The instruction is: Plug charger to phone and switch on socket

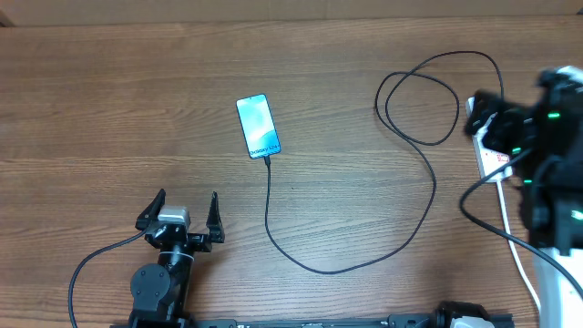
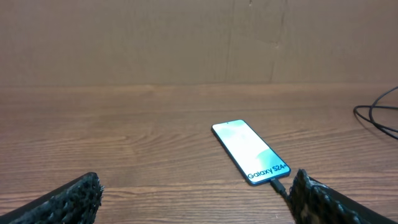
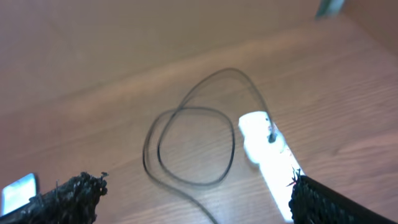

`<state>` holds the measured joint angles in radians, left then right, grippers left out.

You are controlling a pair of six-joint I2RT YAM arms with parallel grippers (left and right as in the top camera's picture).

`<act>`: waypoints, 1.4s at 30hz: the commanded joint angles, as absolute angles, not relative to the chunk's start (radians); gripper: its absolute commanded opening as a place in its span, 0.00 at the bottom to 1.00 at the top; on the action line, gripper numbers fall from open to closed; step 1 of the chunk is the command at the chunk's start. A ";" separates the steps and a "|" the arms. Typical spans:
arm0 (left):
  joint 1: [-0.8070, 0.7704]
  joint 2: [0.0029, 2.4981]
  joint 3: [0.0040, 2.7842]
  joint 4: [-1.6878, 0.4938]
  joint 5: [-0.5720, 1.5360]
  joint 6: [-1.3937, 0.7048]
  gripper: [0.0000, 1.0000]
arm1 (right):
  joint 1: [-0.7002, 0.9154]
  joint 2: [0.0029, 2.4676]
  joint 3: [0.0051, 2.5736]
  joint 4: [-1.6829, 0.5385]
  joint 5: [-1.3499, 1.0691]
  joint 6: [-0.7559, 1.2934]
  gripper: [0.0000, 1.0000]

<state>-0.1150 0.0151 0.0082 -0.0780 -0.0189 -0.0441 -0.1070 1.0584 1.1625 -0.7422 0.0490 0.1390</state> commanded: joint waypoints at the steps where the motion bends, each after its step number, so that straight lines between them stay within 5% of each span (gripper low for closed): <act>1: -0.111 0.004 0.005 -0.078 -0.010 -0.030 1.00 | -0.057 1.056 1.005 -0.632 0.050 0.147 1.00; 18: -0.111 0.004 0.005 -0.078 -0.010 -0.030 0.99 | 0.092 0.954 0.181 0.136 0.025 0.148 1.00; 42: -0.111 0.004 0.005 -0.078 -0.010 -0.030 1.00 | 0.091 0.681 0.007 0.027 0.020 0.152 1.00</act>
<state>-0.1150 0.0147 0.0082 -0.0792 -0.0189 -0.0444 0.0868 0.7147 0.0181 0.0444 0.0254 0.1459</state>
